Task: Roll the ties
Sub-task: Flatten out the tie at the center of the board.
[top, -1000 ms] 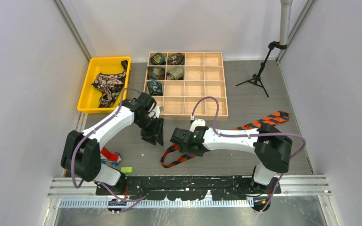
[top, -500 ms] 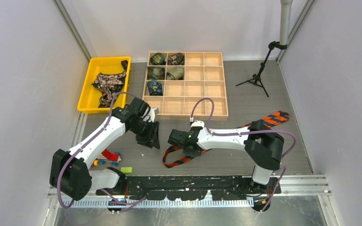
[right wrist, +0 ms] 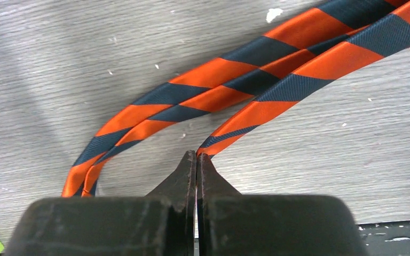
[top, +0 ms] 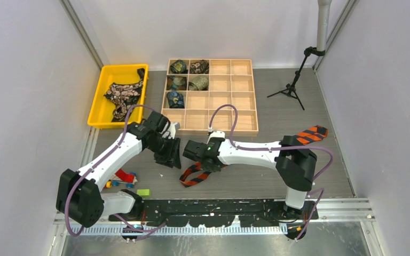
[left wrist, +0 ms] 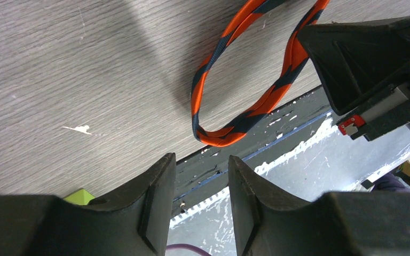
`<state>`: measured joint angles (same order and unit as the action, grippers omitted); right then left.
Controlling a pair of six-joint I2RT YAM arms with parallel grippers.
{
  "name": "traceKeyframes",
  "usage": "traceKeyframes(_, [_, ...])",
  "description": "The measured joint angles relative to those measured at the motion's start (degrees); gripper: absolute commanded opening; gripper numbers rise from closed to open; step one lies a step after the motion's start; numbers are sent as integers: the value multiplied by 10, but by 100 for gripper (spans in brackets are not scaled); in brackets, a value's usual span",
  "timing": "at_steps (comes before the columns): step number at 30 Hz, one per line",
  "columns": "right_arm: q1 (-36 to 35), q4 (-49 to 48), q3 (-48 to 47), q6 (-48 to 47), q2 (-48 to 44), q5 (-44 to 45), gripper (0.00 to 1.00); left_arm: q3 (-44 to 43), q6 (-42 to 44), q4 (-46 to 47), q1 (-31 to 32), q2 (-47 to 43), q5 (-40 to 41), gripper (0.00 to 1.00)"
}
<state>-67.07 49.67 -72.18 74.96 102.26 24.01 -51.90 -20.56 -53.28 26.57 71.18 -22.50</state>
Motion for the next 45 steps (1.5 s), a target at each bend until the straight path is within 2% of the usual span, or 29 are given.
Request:
traceKeyframes(16, [29, 5, -68, -42, 79, -2, 0, 2, 0, 3, 0, -12, -2, 44])
traceKeyframes(24, [55, -6, -71, -61, 95, -27, 6, 2, 0, 3, 0, -13, -7, 44])
traceKeyframes(45, [72, -11, -127, -90, 126, -59, 8, 2, -14, 2, 0, 6, -15, 43])
